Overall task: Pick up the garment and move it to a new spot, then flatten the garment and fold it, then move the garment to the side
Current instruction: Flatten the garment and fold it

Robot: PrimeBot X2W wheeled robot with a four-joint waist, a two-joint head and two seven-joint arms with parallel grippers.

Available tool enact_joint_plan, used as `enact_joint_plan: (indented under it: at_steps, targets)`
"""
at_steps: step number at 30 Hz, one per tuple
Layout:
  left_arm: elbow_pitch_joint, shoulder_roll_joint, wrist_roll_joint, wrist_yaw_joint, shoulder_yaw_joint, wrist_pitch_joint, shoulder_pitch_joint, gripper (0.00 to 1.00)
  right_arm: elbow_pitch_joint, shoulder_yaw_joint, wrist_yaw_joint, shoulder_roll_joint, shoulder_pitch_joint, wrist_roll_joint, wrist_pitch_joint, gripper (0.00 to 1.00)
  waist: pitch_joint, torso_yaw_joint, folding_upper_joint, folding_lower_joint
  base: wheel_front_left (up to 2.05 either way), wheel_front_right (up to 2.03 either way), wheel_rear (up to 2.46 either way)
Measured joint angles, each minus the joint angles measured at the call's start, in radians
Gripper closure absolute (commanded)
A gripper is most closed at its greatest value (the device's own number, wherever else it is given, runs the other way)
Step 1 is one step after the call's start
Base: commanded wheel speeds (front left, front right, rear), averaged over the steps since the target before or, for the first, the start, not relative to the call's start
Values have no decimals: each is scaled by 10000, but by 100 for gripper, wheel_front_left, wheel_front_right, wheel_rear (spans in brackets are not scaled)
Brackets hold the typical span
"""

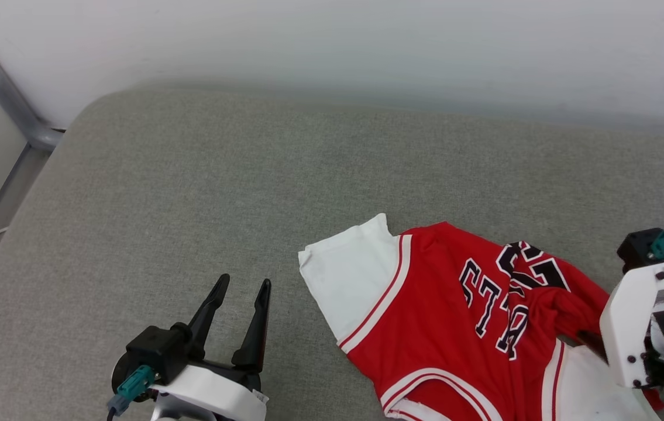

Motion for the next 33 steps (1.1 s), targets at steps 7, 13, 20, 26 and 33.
enact_joint_plan:
  at_steps: [7, 13, 20, 26, 33]
  targets:
    - [36, -2, -29, 0, -178, 0, -314, 0, 1716, -359, 0, -663, -924, -731, -8, 0, 631, 443, 0, 0, 0, 0, 0]
    - [29, -19, -48, 0, -286, 0, -542, 0, 3058, -261, 0, -1045, -1199, -1267, -336, 0, 1162, 804, 0, 1, 0, 0, 0]
    - [19, -54, -102, 0, -349, 0, -771, 0, 3689, -165, 6, -1256, -1387, -1300, -487, 83, 1612, 1051, -1, -1, 0, 0, 0]
    - [33, -127, -111, 0, -407, 0, -940, 0, 3829, 33, 8, -1783, -1996, -1421, -1198, 100, 1886, 1236, 0, 0, 0, 0, 0]
    - [73, -230, -159, 0, -472, 0, -1089, 0, 4071, 441, 6, -2433, -3508, -1797, -2075, 100, 2127, 1460, 0, 0, 0, 0, 0]
